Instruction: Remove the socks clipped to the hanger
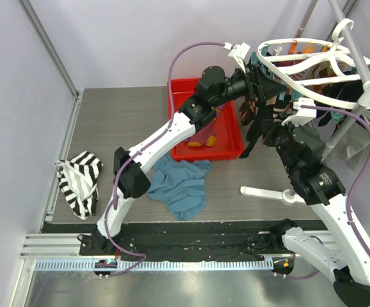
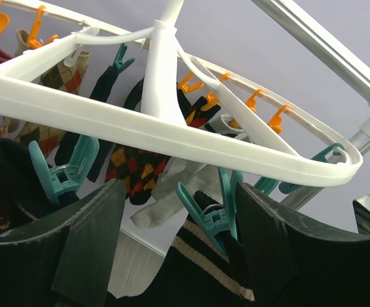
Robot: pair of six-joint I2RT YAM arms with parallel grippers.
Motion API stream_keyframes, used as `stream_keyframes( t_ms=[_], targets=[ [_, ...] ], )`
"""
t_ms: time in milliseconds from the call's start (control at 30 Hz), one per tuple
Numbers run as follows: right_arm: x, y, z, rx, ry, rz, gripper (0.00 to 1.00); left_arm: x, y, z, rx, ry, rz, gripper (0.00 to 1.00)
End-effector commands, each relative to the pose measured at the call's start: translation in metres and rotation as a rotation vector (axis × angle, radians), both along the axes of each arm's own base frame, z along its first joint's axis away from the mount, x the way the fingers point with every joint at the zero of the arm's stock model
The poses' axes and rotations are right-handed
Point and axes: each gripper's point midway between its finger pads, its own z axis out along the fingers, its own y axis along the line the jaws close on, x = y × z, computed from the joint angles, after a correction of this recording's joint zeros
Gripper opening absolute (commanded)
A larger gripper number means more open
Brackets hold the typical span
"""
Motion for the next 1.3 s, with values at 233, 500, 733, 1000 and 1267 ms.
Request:
stream_keyframes(
  t_ms=[233, 500, 733, 1000, 1267],
  targets=[
    [-0.003, 0.003, 0.013, 0.034, -0.045, 0.022, 0.02, -0.008, 0.008, 0.045, -0.112, -0.059, 0.013, 0.32],
    [-0.012, -0.001, 0.002, 0.015, -0.004, 0.025, 0.02, -0.003, 0.004, 0.039, -0.11, -0.028, 0.012, 0.0],
    [-0.028, 0.0, -0.01, 0.031, 0.058, 0.052, 0.05, 0.001, 0.003, 0.032, -0.098, -0.01, 0.025, 0.03],
    [-0.05, -0.001, -0.018, 0.026, 0.1, 0.102, 0.08, -0.001, 0.014, 0.037, -0.101, 0.003, 0.043, 0.24],
    [-0.072, 0.003, -0.008, 0.017, 0.097, 0.183, 0.11, 0.001, 0.033, 0.031, -0.095, 0.018, 0.107, 0.64]
  ],
)
